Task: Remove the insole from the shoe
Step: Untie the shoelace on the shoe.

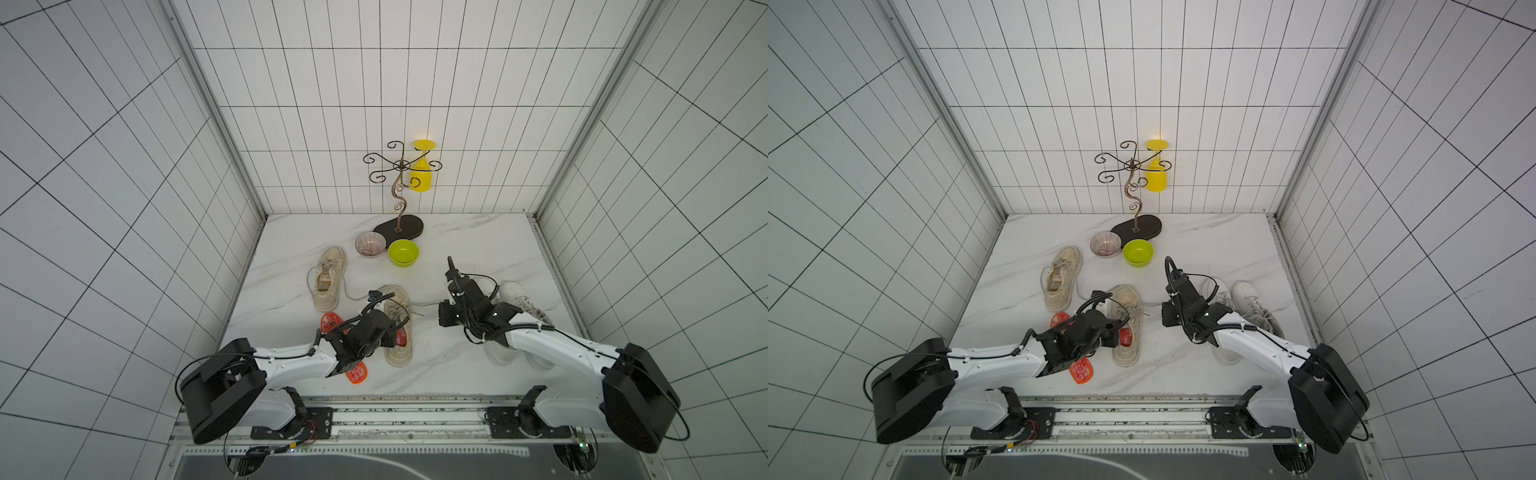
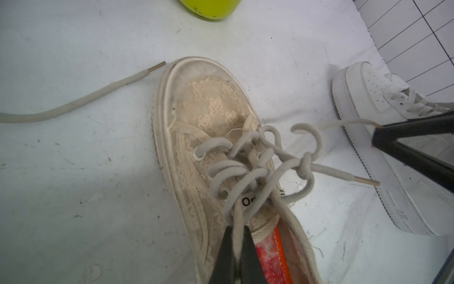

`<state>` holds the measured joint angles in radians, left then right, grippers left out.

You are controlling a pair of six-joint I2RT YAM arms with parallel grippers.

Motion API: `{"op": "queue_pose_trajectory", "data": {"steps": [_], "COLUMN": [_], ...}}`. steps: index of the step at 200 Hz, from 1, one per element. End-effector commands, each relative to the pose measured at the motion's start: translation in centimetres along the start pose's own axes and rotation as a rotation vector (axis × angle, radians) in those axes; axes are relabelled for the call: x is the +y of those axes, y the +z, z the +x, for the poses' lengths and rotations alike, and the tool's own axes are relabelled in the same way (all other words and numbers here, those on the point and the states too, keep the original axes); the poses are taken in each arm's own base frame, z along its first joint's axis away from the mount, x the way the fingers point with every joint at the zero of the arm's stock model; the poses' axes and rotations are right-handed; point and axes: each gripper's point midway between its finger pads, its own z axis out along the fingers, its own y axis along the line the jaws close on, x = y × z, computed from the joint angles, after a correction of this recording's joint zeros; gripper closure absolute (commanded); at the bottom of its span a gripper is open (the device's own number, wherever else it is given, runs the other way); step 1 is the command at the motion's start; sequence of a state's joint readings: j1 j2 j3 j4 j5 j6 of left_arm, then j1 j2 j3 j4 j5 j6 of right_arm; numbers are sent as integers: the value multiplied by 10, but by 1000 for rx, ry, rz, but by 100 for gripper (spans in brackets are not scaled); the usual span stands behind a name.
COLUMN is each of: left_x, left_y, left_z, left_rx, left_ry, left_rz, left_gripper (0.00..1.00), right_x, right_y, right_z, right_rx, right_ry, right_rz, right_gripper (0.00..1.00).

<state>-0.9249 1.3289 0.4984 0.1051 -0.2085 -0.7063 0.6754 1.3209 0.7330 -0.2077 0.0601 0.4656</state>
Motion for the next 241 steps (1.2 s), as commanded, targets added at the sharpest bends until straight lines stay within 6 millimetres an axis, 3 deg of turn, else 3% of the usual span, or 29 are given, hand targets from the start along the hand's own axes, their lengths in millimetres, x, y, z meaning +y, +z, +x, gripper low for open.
{"op": "queue_pose_trajectory", "data": {"steps": [1, 24, 51, 86, 143, 178, 241], "left_x": [-12, -8, -5, -8, -9, -9, -7], "left_y": [-3, -5, -5, -3, -1, -3, -3], "left_z": [-10, -10, -10, -11, -9, -10, -8], "left_rx": [-35, -45, -53, -54, -44, -49, -46], "left_ry": [4, 3, 2, 5, 3, 1, 2], "left_rz": [46, 35, 27, 35, 40, 38, 37], "left_gripper": [100, 100, 100, 100, 100, 100, 100], "right_x": [18, 13, 15, 40, 82, 89, 96], "right_y": [-5, -13, -34, -52, -46, -33, -21], "right_z": [-38, -38, -39, -31, -15, -11, -12], "right_rx": [-50, -63, -92, -105, -57, -28, -24], "right_ry": [-11, -28, -79, -120, -197, -225, -245], "right_rz": [-55, -37, -63, -210, -317, -295, -291], "right_gripper": [84, 54, 42, 42, 44, 47, 63]}}
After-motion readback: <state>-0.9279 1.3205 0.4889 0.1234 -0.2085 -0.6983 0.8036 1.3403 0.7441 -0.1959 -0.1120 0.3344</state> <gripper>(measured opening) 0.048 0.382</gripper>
